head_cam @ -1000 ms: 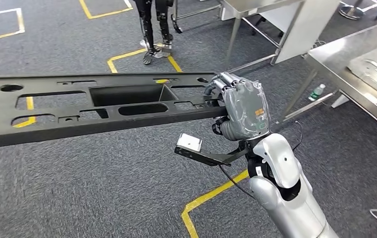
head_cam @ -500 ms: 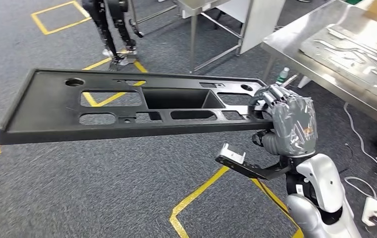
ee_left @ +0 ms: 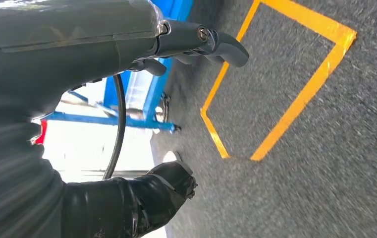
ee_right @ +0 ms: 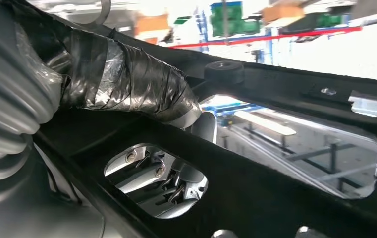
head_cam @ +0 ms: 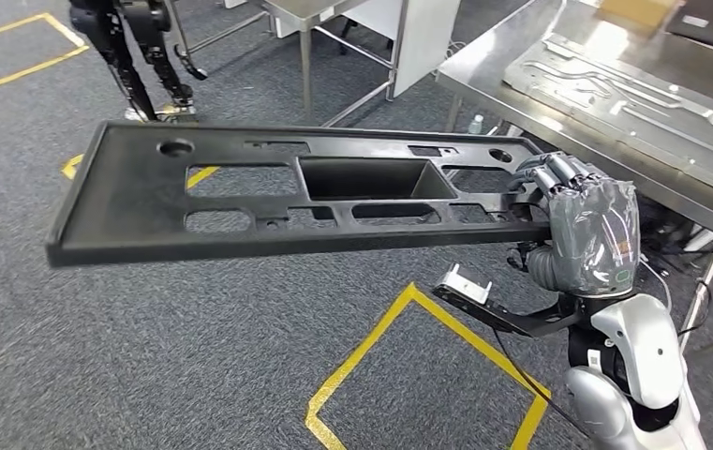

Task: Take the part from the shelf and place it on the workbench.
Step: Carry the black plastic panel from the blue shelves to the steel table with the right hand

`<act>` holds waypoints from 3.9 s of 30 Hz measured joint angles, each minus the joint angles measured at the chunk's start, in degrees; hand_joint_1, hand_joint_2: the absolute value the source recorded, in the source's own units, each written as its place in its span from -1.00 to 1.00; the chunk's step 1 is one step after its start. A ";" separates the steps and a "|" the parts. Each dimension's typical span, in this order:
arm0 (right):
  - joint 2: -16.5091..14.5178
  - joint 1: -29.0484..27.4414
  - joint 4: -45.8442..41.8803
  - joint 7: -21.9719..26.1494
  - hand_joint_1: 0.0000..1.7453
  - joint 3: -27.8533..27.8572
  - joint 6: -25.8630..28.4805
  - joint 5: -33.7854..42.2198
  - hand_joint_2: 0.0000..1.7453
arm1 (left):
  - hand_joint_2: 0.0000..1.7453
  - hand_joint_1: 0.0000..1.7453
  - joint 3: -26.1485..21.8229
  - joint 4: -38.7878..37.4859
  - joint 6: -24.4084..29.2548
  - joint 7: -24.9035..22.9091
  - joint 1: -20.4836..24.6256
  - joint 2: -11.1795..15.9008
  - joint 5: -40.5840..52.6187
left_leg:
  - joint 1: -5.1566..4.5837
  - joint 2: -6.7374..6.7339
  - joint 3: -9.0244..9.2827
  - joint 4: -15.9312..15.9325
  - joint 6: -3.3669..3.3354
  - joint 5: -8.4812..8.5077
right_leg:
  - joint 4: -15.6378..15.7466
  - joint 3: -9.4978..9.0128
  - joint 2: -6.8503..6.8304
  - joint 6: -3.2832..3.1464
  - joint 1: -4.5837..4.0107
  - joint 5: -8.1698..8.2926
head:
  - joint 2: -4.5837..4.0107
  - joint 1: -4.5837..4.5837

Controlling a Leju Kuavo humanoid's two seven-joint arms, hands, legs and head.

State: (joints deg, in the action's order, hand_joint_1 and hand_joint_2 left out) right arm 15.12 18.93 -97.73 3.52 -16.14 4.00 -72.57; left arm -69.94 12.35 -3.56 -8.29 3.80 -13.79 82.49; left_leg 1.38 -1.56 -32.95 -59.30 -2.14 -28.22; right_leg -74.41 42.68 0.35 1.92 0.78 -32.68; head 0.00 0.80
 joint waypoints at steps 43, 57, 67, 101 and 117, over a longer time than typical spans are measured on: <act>1.96 -5.93 -2.43 -10.55 1.00 4.20 0.05 -17.45 1.00 | 1.00 -1.00 0.39 0.07 -0.54 -0.72 0.47 -1.44 2.66 | -0.63 0.19 -0.54 -5.68 1.85 -5.21 | 16.96 -9.06 -0.96 -3.14 -0.53 7.36 | 0.01 0.16; 0.82 -5.40 -2.27 -8.05 1.00 4.72 -0.18 -17.46 1.00 | 1.00 -1.00 0.41 0.30 -1.14 0.45 0.44 -1.25 2.64 | -0.17 1.48 -0.47 -0.55 0.19 0.05 | 12.15 -8.04 0.48 -0.59 -0.41 3.57 | 0.00 0.12; -0.86 -2.06 0.46 -6.77 1.00 4.68 -0.27 -17.44 1.00 | 1.00 -1.00 0.35 2.14 -3.12 2.04 0.32 -1.25 1.68 | -0.28 1.32 2.49 0.01 0.52 -2.13 | 13.57 -6.63 -0.76 -1.60 -0.79 7.78 | 0.01 0.14; -4.32 2.33 4.65 -8.26 1.00 2.51 -1.07 -17.41 1.00 | 1.00 -1.00 -0.01 2.36 -2.80 2.16 0.15 0.22 1.07 | -0.60 1.87 7.56 -0.82 1.84 -3.87 | 15.22 -5.79 -0.12 -3.76 -1.33 9.24 | 0.02 0.28; -9.76 9.55 10.06 -12.39 1.00 -5.72 -2.17 -17.54 1.00 | 1.00 -1.00 -0.60 2.17 -4.01 1.74 0.21 3.13 -0.39 | -0.74 1.70 -1.60 0.20 0.79 3.35 | 14.04 -18.13 0.93 -2.14 -1.15 0.57 | 0.01 0.44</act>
State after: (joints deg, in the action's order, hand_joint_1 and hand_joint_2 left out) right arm 5.36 28.48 -87.66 -8.87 -21.86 1.83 -90.11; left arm -70.54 14.52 -7.57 -6.55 4.01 -10.67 82.10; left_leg 0.64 0.14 -34.56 -59.10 -1.36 -24.87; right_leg -60.38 24.56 1.28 -0.21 -0.37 -32.11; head 0.01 1.25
